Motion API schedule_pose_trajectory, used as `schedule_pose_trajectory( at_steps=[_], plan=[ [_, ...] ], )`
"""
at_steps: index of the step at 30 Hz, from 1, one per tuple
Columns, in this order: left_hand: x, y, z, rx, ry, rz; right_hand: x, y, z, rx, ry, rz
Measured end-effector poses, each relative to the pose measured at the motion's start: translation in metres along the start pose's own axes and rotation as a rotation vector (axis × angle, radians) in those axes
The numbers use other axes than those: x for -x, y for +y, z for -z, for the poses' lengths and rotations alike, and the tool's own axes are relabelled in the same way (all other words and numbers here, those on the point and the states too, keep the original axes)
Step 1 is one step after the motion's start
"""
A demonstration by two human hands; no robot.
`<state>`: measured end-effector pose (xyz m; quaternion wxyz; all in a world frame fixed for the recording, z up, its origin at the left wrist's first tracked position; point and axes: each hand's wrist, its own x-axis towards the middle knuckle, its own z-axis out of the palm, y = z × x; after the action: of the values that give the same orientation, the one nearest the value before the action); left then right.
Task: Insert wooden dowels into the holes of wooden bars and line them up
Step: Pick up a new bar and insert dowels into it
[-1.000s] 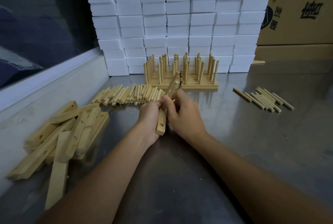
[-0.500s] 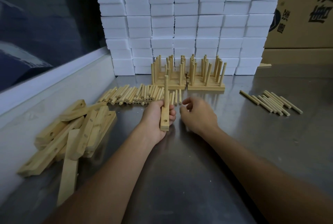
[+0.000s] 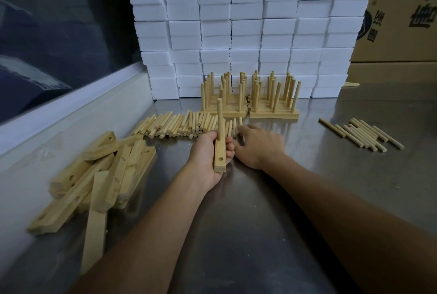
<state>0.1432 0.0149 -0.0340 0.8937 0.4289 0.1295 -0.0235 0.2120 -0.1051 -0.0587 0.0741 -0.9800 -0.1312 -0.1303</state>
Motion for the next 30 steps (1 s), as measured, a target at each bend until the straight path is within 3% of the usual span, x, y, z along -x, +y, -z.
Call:
schedule_pose_trajectory(
  at_steps=[7,13,18,21,23,27,30],
  plan=[
    [-0.001,0.0,0.001,-0.021,-0.026,-0.005,0.009,-0.002,0.001,-0.133,0.182,-0.074],
    [-0.001,0.0,0.0,-0.023,-0.021,-0.02,0.013,0.011,0.01,-0.329,0.205,-0.371],
    [-0.001,-0.001,0.001,-0.018,-0.035,-0.024,0.018,0.006,0.014,-0.147,0.081,-0.266],
    [-0.002,-0.001,0.001,-0.025,-0.032,-0.026,0.023,0.008,0.014,-0.197,0.114,-0.228],
    [-0.002,-0.001,0.001,-0.029,-0.036,-0.027,0.026,0.009,0.014,-0.333,0.173,-0.204],
    [-0.002,-0.001,0.001,-0.032,-0.039,-0.031,0.033,0.019,0.019,-0.883,0.292,-0.258],
    [-0.002,-0.001,0.002,-0.035,-0.051,-0.033,0.038,0.024,0.021,-1.062,0.288,-0.279]
  ],
)
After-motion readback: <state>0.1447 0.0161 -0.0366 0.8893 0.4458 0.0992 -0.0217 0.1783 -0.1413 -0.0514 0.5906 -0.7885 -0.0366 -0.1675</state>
